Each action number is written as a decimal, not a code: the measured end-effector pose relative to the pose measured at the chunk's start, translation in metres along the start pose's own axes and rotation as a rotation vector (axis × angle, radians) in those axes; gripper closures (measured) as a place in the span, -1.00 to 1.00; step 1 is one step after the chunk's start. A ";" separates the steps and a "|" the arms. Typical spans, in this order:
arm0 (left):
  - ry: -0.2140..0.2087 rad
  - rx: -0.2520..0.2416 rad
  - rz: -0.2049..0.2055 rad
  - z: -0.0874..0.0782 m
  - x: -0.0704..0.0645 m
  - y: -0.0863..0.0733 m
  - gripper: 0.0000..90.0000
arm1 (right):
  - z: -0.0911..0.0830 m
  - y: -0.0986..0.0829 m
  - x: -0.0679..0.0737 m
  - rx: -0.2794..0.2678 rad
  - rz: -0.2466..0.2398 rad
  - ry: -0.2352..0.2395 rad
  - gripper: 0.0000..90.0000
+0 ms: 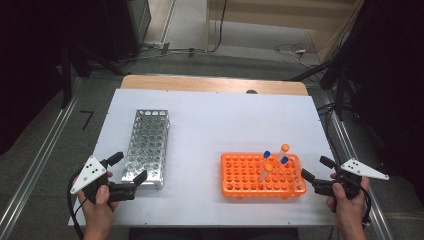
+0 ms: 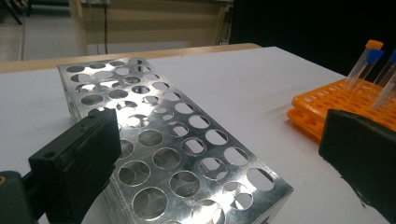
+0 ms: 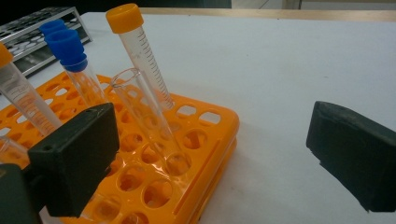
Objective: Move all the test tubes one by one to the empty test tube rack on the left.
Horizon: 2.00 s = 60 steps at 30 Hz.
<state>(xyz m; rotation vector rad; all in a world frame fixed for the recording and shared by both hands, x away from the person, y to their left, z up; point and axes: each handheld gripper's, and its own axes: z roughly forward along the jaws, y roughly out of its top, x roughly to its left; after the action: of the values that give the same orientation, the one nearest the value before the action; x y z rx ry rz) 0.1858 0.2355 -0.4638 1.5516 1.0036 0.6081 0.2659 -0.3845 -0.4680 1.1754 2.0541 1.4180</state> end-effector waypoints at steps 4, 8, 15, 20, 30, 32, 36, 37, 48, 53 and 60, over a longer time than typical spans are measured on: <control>-0.002 0.002 0.002 0.000 -0.001 0.000 -1.00 | -0.004 0.002 0.002 -0.008 -0.006 0.006 -0.96; -0.003 0.001 0.004 0.000 -0.003 0.001 -1.00 | -0.015 0.007 0.007 -0.037 0.007 0.005 -0.93; -0.010 -0.002 0.005 0.001 -0.004 0.002 -1.00 | -0.027 0.015 0.026 -0.060 -0.015 0.049 -0.80; -0.007 -0.002 0.002 0.001 -0.003 0.002 -1.00 | -0.032 0.014 0.040 -0.056 -0.043 0.107 -0.55; -0.008 0.006 0.013 0.003 -0.006 0.002 -1.00 | -0.025 0.002 0.045 0.026 -0.100 0.193 -0.01; -0.009 0.008 0.016 0.003 -0.006 0.002 -1.00 | -0.022 -0.001 0.043 0.053 -0.108 0.200 0.07; -0.009 0.006 0.014 0.003 -0.006 0.002 -1.00 | -0.015 -0.007 0.037 0.095 -0.110 0.205 0.21; -0.010 0.008 0.015 0.003 -0.006 0.002 -1.00 | -0.013 -0.009 0.035 0.107 -0.109 0.209 0.23; -0.011 0.009 0.015 0.004 -0.006 0.002 -1.00 | -0.003 -0.017 0.032 0.177 -0.144 0.212 0.51; -0.013 0.012 0.017 0.004 -0.007 0.002 -1.00 | 0.000 -0.018 0.033 0.187 -0.159 0.205 0.52; -0.017 0.010 0.015 0.005 -0.007 0.001 -1.00 | 0.002 -0.018 0.035 0.181 -0.172 0.206 0.59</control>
<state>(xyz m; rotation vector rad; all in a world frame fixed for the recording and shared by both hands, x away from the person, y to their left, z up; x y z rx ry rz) 0.1865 0.2266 -0.4627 1.5716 0.9844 0.6010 0.2398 -0.3579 -0.4803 0.9238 2.4051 1.3416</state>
